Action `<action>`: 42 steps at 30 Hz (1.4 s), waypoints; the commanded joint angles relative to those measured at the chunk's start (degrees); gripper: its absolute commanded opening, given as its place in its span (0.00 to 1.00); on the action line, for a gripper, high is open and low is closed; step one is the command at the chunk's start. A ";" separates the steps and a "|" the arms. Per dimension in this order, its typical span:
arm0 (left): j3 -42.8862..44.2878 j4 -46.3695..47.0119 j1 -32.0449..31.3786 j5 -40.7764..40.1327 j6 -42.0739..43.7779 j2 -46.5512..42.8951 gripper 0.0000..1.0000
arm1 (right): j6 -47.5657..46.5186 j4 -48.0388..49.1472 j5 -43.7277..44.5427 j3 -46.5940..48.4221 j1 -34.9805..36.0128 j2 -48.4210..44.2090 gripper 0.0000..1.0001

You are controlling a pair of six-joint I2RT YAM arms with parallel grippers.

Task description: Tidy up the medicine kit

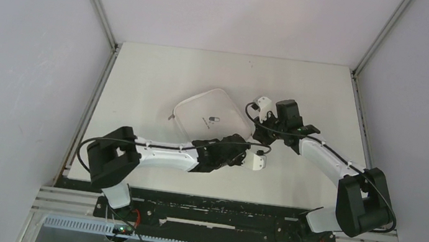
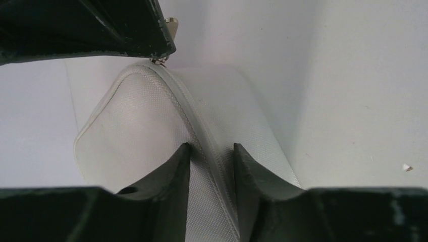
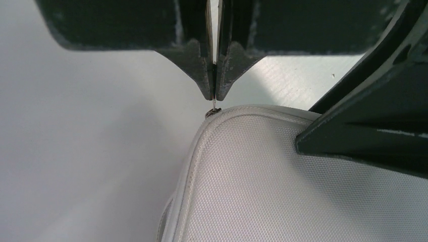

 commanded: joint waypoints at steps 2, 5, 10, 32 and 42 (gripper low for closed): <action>-0.12 -1.53 0.35 -1.42 0.18 -0.55 0.27 | 0.72 2.85 -0.15 -0.03 -0.24 -0.57 0.00; -3.12 -2.72 0.37 -1.08 0.53 -3.12 0.13 | 0.58 2.97 0.85 -0.03 -0.10 -0.24 0.00; -8.05 -4.30 0.45 1.27 1.13 -7.91 0.00 | 0.35 3.13 2.78 0.01 0.00 0.30 0.00; -20.04 -17.08 1.94 19.44 11.74 -28.17 0.00 | -0.73 6.17 7.94 3.24 1.70 3.87 0.00; -26.80 -22.14 1.98 22.41 17.04 -36.71 0.01 | -0.79 8.08 10.67 7.82 2.79 8.11 0.00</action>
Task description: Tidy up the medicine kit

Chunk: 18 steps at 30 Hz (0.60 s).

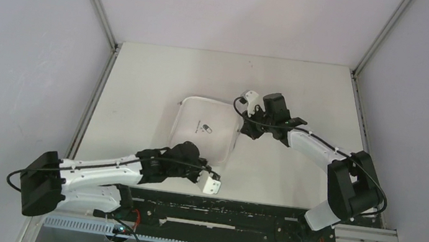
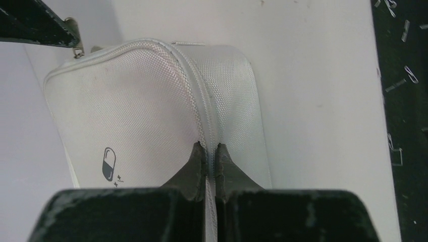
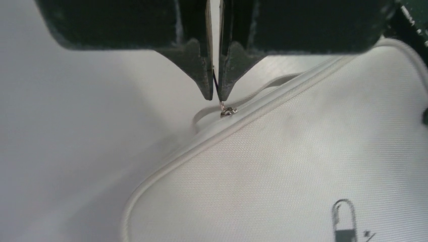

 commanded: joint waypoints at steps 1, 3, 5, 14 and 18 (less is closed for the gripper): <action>-5.50 -9.74 -0.18 4.37 3.68 -6.25 0.01 | -2.45 3.65 11.19 2.41 -1.32 0.48 0.00; -6.69 -9.66 0.79 4.47 3.59 -8.91 0.03 | -2.25 2.84 10.64 2.37 -1.02 -0.08 0.00; -7.22 -9.62 2.81 5.14 3.51 -11.03 0.07 | -2.12 2.11 8.73 2.05 -0.91 -0.81 0.00; -4.33 0.53 8.40 7.80 -8.36 -13.61 0.77 | -1.66 2.91 2.08 -1.01 1.10 -3.44 0.00; 0.82 3.92 7.50 9.25 -15.23 -9.38 0.98 | -1.61 2.93 2.24 -1.19 1.13 -2.89 0.00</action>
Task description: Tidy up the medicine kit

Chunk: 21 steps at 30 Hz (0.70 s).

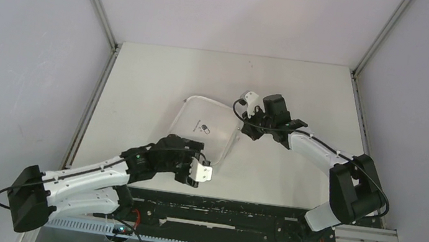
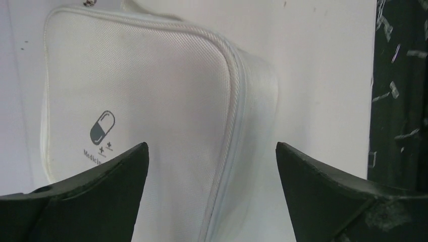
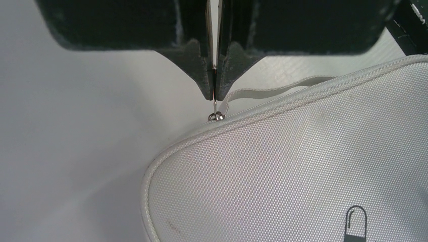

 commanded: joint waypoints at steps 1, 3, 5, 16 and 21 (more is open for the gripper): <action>7.35 6.84 -0.96 3.46 -11.02 4.38 0.98 | -0.81 1.73 0.29 -0.42 0.14 -1.42 0.00; 10.31 8.53 -1.99 2.73 -14.78 8.12 0.98 | -0.82 1.67 0.53 -0.51 0.16 -1.18 0.00; 13.25 9.27 -3.05 1.11 -18.35 12.36 0.96 | -0.77 1.60 0.95 -0.52 0.18 -1.18 0.00; 21.38 12.39 -4.51 -9.77 -27.16 29.62 0.85 | -0.23 0.37 2.95 -0.52 -0.21 -0.42 0.00; 18.42 10.64 -4.54 -13.97 -24.02 27.82 0.64 | -0.05 0.31 4.20 -0.51 -0.55 -0.38 0.00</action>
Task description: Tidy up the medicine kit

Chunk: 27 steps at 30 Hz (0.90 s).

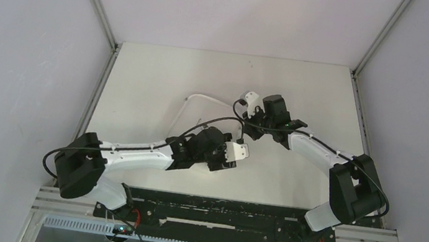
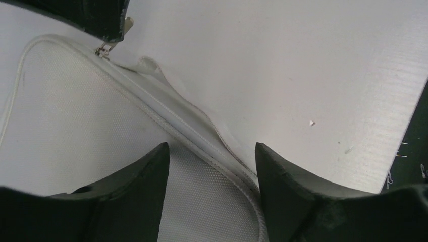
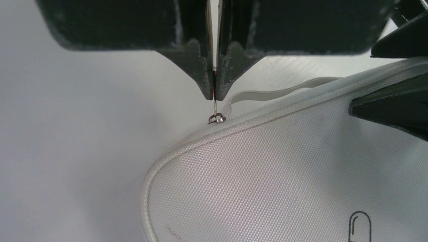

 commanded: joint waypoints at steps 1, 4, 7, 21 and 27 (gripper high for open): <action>-0.50 -0.83 0.55 -6.41 1.83 -2.87 0.58 | 0.26 0.27 3.00 -0.30 -0.55 -0.30 0.00; -3.17 -3.20 0.54 -6.84 3.68 -6.39 0.45 | 0.53 0.43 4.56 -0.30 -0.48 0.08 0.00; -5.67 -4.85 0.54 -7.53 5.26 -9.71 0.31 | 0.88 1.00 7.09 -0.30 -0.36 0.35 0.00; -12.94 -8.56 4.46 -5.85 12.44 -17.82 0.00 | 2.22 1.60 18.25 0.58 0.29 0.77 0.00; -14.95 -13.99 6.76 -1.34 18.11 -20.80 0.00 | 2.18 0.35 18.80 2.08 -1.17 0.29 0.00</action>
